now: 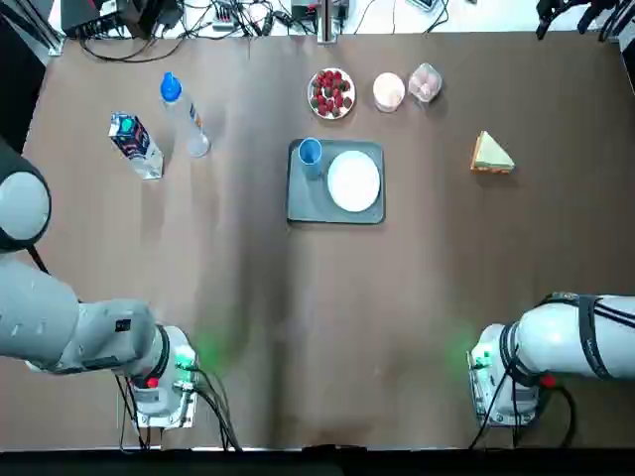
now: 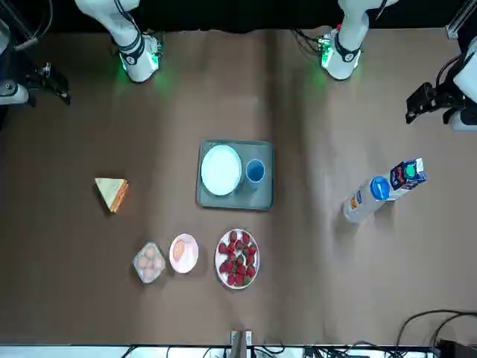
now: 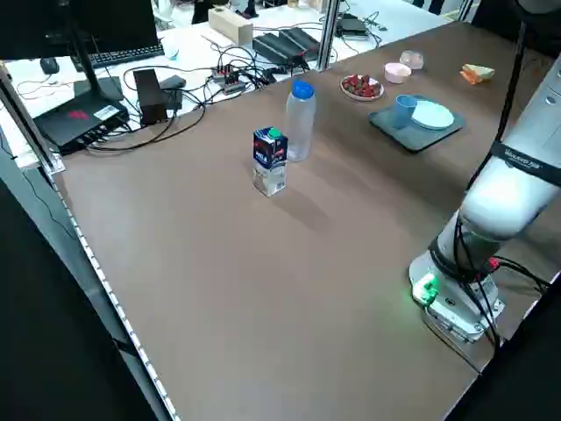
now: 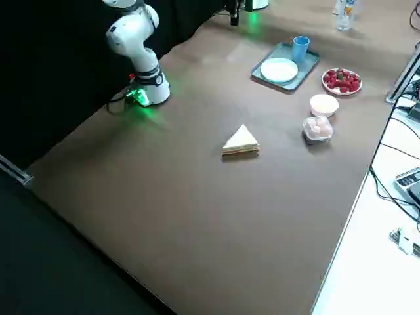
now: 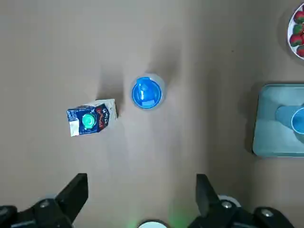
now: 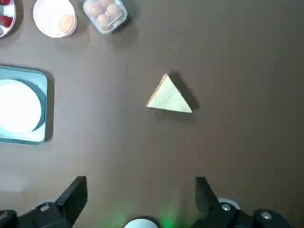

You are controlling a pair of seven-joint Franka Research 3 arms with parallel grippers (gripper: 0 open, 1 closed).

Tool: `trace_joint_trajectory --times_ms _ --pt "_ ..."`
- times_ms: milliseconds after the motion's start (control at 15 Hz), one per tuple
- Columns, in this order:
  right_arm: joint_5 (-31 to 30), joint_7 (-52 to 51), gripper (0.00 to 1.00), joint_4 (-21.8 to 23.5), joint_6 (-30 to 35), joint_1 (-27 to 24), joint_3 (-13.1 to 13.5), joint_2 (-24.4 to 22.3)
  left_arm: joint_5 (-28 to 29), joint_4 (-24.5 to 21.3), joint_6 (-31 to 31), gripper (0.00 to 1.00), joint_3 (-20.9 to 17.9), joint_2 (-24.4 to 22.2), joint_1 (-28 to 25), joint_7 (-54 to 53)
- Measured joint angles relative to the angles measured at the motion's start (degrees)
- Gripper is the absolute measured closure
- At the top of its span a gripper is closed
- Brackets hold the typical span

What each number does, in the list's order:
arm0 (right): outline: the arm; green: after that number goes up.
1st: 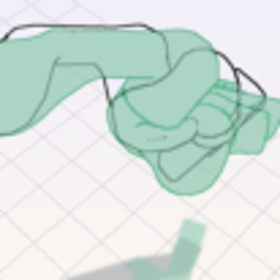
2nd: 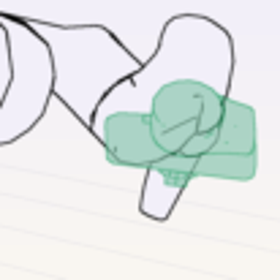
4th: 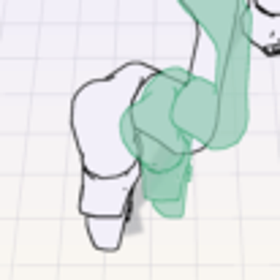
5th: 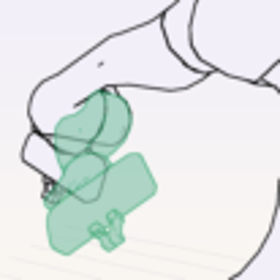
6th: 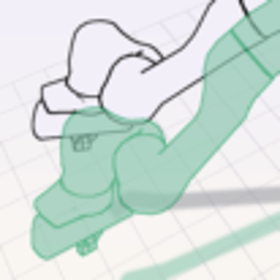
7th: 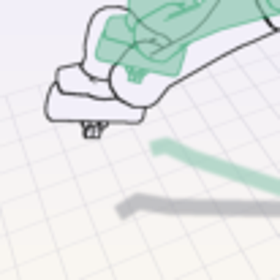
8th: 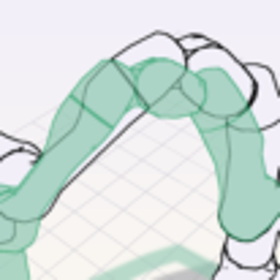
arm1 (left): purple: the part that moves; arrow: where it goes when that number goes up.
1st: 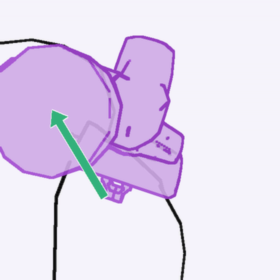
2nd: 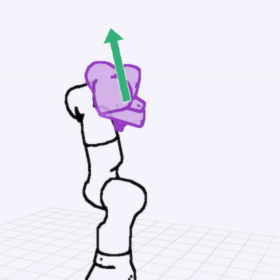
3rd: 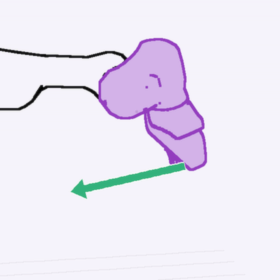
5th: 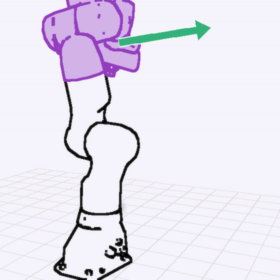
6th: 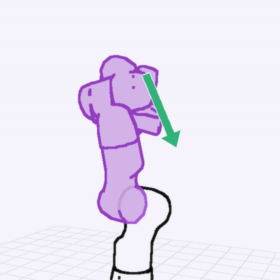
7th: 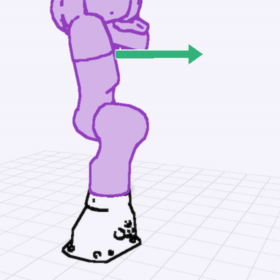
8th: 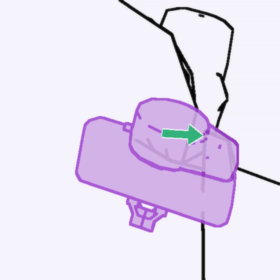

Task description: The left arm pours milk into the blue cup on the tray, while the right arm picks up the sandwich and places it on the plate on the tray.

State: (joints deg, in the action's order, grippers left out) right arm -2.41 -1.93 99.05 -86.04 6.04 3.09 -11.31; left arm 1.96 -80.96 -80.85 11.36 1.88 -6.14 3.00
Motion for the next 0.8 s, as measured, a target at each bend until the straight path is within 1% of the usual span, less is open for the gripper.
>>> trace_joint_trajectory --times_ms 267,400,533,600,800 --pt "0.0 0.0 0.00 0.5 0.3 0.0 0.0 0.4 0.0 0.0 0.0 0.00 -0.4 0.0 -0.3 0.0" --pt "0.0 -0.3 0.00 1.4 0.2 -0.4 0.0 2.3 0.0 0.0 0.0 0.00 -0.6 -0.1 -2.0 -0.1" --pt "0.0 -3.8 0.00 1.9 -0.9 -2.0 0.0 6.3 -0.2 0.0 0.7 0.00 -0.7 -0.1 -4.9 -0.8" --pt "0.0 -7.2 0.00 2.1 -2.7 -3.1 0.0 9.0 -0.2 0.0 2.0 0.00 -0.9 -0.1 -5.7 -1.0" --pt "0.0 -16.4 0.00 2.5 -8.4 -5.7 0.1 18.6 -0.2 -0.1 3.7 0.00 -1.3 -0.1 -6.9 -1.0"
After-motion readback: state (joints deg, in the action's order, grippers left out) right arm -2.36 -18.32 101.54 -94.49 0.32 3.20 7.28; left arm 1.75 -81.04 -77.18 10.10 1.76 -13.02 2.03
